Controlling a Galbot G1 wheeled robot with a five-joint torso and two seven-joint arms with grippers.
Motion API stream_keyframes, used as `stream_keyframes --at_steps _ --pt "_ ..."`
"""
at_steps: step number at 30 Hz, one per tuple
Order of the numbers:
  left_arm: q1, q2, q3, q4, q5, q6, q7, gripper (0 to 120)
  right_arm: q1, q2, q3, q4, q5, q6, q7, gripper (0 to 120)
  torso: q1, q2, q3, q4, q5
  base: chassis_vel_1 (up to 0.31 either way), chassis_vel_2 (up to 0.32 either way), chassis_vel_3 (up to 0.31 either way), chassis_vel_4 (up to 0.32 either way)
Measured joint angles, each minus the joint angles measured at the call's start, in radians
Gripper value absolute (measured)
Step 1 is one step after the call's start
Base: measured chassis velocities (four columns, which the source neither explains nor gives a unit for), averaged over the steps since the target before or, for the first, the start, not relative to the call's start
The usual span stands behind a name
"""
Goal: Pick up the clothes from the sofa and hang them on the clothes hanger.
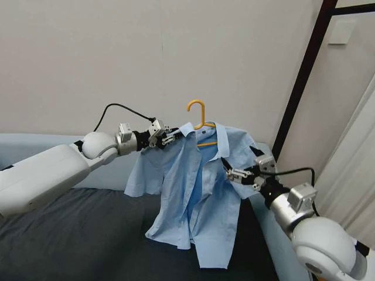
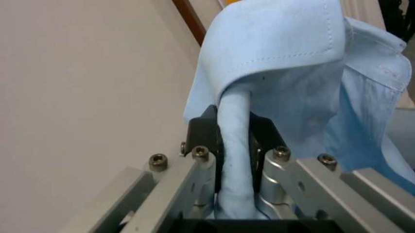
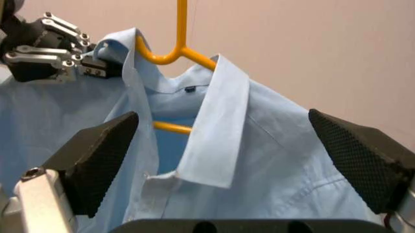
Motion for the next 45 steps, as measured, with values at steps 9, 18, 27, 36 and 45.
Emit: stream_keyframes --at_steps 9,18,27,36,45 --pt "0.0 0.028 0.018 -0.073 -0.044 0.023 -0.026 7 0.019 0.037 -0.035 -0.046 0.007 -0.028 0.013 100 0.0 0.0 0.0 0.0001 -0.0001 0.0 0.0 0.0 0.0" --pt "0.018 -0.008 0.021 -0.086 -0.057 0.034 -0.029 7 0.032 0.072 -0.061 -0.115 -0.128 -0.057 0.013 91 0.0 0.0 0.0 -0.0001 0.0 0.0 0.0 0.0 0.0" --pt "0.024 0.006 0.02 -0.098 -0.062 0.038 -0.03 7 -0.011 0.061 -0.049 -0.116 -0.218 -0.046 0.01 59 0.0 0.0 0.0 0.0005 -0.0001 0.0 0.0 0.0 0.0" --pt "0.04 0.006 0.012 -0.099 -0.066 0.039 -0.034 7 -0.017 0.073 -0.053 -0.112 -0.202 -0.031 -0.005 25 0.0 0.0 0.0 0.0002 -0.0001 0.0 0.0 0.0 0.0" --pt "0.057 0.009 0.002 -0.102 -0.069 0.039 -0.036 7 -0.021 0.089 -0.056 -0.108 -0.175 -0.013 -0.013 0 0.0 0.0 0.0 0.0002 -0.0001 0.0 0.0 0.0 0.0"
